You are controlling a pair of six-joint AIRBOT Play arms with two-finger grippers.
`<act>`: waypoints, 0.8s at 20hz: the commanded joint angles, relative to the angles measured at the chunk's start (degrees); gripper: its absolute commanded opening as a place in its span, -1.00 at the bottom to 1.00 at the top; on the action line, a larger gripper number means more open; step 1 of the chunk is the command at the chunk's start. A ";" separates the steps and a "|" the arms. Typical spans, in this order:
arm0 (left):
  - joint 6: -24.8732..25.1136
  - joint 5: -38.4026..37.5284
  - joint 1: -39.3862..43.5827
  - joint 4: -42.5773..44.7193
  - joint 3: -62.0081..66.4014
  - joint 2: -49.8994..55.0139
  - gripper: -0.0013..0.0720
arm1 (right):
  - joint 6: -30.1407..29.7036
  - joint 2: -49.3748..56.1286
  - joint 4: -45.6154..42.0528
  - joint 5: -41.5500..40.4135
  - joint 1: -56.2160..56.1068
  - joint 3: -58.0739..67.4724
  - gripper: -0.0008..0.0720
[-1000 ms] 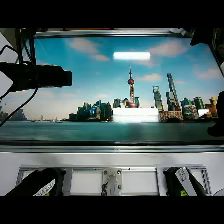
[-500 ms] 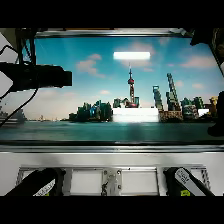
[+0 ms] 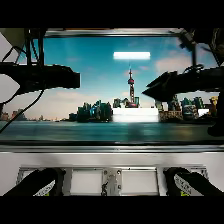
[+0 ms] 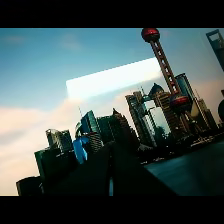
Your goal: Fold the clothes and pants, and hang the long-sleeved shirts on hangers.
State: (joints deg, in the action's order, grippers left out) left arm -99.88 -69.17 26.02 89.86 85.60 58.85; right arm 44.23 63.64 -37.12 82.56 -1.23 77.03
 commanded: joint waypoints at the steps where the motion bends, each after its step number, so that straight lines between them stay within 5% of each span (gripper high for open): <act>1: -0.02 0.35 0.31 0.07 -0.02 0.02 -0.92 | 1.25 0.09 -4.33 -0.02 -8.00 -1.55 0.33; 2: -0.02 0.42 0.31 0.09 -0.02 0.02 -0.92 | 1.25 0.09 -4.24 0.00 -8.26 -1.55 0.23; 4: -0.02 0.42 0.31 0.07 -0.02 0.02 -0.92 | 1.25 0.09 -4.28 0.00 -8.20 -1.55 -0.87; 16: -0.02 0.39 0.31 0.09 -0.02 0.02 -0.92 | 1.25 0.09 -4.26 -0.02 -8.17 -1.55 -0.88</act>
State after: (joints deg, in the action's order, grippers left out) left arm -99.94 -68.77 26.28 89.97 85.60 58.85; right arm 45.50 63.68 -41.41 82.52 -9.34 75.50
